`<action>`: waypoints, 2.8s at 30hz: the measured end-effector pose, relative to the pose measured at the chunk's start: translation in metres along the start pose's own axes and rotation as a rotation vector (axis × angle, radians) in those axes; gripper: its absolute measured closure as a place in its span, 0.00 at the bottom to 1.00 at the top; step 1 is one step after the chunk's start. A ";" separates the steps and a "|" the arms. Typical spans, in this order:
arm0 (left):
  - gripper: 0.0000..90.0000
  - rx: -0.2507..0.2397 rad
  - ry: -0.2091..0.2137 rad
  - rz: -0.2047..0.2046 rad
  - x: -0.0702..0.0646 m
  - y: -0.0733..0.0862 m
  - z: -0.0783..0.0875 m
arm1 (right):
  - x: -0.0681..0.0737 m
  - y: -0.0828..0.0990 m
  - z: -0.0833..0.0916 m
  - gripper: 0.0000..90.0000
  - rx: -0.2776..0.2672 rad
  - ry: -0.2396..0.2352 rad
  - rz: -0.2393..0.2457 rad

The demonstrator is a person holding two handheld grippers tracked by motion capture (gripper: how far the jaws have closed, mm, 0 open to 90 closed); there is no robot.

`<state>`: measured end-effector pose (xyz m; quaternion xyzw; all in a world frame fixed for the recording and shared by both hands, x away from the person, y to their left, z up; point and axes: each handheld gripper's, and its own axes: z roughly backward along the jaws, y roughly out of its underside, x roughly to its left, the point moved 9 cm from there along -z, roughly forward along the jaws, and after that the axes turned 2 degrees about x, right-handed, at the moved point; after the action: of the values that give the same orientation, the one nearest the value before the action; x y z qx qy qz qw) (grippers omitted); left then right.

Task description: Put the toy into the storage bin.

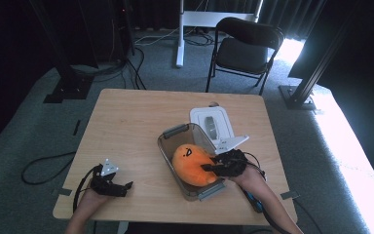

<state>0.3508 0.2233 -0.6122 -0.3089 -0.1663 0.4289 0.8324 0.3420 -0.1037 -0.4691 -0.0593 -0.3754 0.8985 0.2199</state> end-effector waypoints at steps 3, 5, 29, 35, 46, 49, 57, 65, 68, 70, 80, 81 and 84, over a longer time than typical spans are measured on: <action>0.01 0.000 0.000 0.000 0.000 0.000 0.000 | -0.001 0.003 -0.005 0.81 0.016 -0.003 -0.002; 0.01 -0.001 0.000 0.001 0.000 0.000 0.000 | -0.002 0.004 -0.008 0.81 0.028 -0.003 -0.001; 0.01 -0.003 -0.001 0.001 0.000 0.000 0.000 | -0.005 0.010 -0.027 0.78 0.165 -0.009 0.022; 0.01 -0.003 -0.001 0.001 0.000 0.000 0.000 | -0.004 0.010 -0.033 0.78 0.190 0.006 0.033; 0.01 -0.003 0.000 0.002 0.000 0.000 0.000 | -0.001 0.011 -0.041 0.65 0.230 0.022 0.041; 0.01 -0.003 0.000 0.002 0.000 0.000 0.000 | 0.000 0.012 -0.042 0.57 0.249 0.021 0.035; 0.01 -0.003 0.000 0.003 0.000 0.000 0.000 | 0.002 0.012 -0.045 0.44 0.270 0.028 0.026; 0.01 -0.003 -0.001 0.001 0.000 0.000 0.000 | 0.000 0.008 -0.040 0.31 0.213 0.035 -0.023; 0.01 -0.003 -0.001 0.001 0.000 0.000 0.000 | -0.001 0.004 -0.033 0.31 0.165 0.021 -0.044; 0.01 -0.003 -0.001 0.001 0.000 0.000 0.000 | -0.002 0.002 -0.030 0.31 0.149 0.014 -0.055; 0.01 -0.003 0.000 0.002 0.000 0.000 0.000 | -0.007 0.000 -0.019 0.25 0.106 -0.007 -0.086; 0.01 -0.003 0.000 0.002 0.000 0.000 0.000 | -0.008 -0.001 -0.018 0.24 0.100 -0.007 -0.089; 0.01 -0.003 0.000 0.003 0.000 0.000 0.000 | -0.010 -0.002 -0.014 0.22 0.083 0.004 -0.097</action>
<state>0.3510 0.2231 -0.6123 -0.3104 -0.1667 0.4297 0.8314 0.3560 -0.0975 -0.4785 -0.0337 -0.3399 0.9013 0.2663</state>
